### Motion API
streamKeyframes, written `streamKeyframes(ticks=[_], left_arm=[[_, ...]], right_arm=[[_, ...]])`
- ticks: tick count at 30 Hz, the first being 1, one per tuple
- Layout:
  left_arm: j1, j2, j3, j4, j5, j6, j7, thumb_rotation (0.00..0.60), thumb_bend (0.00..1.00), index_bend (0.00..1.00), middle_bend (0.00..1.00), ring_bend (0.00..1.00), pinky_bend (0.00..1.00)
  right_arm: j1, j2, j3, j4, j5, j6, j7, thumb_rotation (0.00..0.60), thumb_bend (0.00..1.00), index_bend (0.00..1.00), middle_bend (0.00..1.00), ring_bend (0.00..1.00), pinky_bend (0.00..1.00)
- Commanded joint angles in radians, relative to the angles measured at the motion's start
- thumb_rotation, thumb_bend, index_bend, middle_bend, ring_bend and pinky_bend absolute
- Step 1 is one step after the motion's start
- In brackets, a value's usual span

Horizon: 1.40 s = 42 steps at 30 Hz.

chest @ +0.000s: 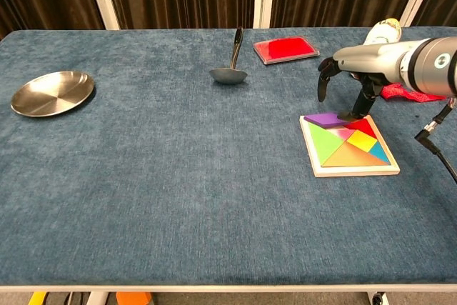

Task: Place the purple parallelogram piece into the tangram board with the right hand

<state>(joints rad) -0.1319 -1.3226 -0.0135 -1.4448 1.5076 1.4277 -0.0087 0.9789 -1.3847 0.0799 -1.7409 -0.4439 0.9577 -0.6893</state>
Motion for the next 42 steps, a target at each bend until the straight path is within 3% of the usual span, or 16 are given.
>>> streamKeyframes(ticks=[1,6,11,27,42], left_arm=[[-0.001,-0.001,0.000,0.000,-0.001,-0.002,0.001,0.600,0.06,0.12,0.04,0.00,0.16],[-0.001,-0.001,0.000,-0.001,-0.002,-0.003,0.002,0.600,0.06,0.12,0.04,0.00,0.16],[-0.001,-0.001,-0.001,0.000,-0.004,-0.004,0.003,0.600,0.06,0.12,0.04,0.00,0.16],[0.000,-0.001,0.001,0.004,-0.004,-0.005,-0.005,0.600,0.06,0.12,0.04,0.00,0.16],[-0.001,-0.001,0.002,0.002,-0.004,-0.007,0.001,0.600,0.06,0.12,0.04,0.00,0.16]], right_arm=[[-0.006,0.023,-0.005,-0.024,-0.020,-0.012,0.016,0.600,0.32,0.31,0.00,0.00,0.00],[-0.009,0.036,-0.013,-0.029,-0.034,-0.039,0.040,0.600,0.48,0.31,0.00,0.00,0.00],[-0.007,0.030,-0.023,-0.018,-0.043,-0.058,0.057,0.600,0.58,0.31,0.00,0.00,0.00],[0.017,0.013,-0.042,-0.002,-0.028,-0.063,0.062,0.600,0.60,0.31,0.00,0.00,0.00],[0.027,0.030,-0.064,-0.017,-0.017,-0.053,0.055,0.600,0.61,0.38,0.00,0.00,0.00]])
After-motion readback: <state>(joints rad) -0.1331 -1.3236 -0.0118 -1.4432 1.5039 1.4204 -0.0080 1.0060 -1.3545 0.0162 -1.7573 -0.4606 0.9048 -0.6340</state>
